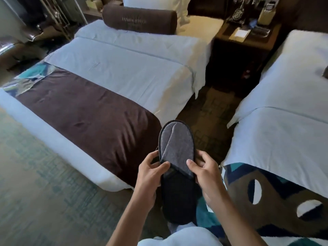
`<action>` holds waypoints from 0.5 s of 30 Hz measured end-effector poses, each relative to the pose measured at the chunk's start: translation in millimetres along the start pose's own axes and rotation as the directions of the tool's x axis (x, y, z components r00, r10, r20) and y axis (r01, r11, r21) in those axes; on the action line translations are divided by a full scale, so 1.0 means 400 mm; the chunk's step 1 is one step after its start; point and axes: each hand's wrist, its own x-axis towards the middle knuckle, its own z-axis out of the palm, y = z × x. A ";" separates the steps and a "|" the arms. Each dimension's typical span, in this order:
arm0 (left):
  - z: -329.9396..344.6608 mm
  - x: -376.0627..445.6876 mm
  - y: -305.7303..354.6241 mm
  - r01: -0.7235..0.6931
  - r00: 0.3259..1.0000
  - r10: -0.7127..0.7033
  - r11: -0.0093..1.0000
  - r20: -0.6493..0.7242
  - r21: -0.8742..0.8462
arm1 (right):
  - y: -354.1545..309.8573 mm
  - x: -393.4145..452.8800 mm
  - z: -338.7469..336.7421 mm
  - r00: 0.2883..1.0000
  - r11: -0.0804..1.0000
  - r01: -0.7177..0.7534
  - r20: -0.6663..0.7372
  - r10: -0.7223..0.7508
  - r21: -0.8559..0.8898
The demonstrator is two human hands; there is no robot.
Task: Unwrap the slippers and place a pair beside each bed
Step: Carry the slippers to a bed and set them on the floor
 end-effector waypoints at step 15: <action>0.371 0.583 0.292 -0.002 0.931 -0.074 0.978 0.356 0.208 | -0.228 0.525 -0.167 0.936 0.977 -0.023 -0.340 0.095 0.212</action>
